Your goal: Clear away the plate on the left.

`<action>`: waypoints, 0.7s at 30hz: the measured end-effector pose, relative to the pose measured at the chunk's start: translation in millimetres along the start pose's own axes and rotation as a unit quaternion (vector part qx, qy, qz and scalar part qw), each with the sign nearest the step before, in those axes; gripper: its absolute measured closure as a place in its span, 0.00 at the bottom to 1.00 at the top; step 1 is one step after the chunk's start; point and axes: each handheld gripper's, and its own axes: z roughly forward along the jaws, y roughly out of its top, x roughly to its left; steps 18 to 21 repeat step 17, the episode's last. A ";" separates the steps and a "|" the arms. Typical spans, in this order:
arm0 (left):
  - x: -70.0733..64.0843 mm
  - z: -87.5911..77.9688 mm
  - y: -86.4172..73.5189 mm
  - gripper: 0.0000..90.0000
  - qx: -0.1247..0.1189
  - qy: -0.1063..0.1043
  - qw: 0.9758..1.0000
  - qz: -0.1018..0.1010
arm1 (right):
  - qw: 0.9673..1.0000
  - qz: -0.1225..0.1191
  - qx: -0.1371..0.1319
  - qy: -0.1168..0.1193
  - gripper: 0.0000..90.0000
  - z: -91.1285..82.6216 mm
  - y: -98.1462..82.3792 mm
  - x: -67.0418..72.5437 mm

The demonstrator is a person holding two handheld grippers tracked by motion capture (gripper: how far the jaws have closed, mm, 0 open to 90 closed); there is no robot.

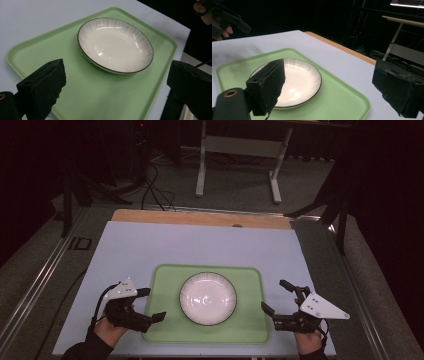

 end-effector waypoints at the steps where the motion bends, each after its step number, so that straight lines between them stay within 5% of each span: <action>1: -0.1 0.4 -0.6 0.03 -0.001 0.001 1.000 0.001 | 1.000 0.002 0.001 0.000 0.12 0.1 -0.6 -0.2; 21: -1.1 5.6 -3.2 0.03 -0.020 0.009 1.000 0.017 | 1.000 0.011 0.009 0.002 0.12 2.2 -4.9 -2.7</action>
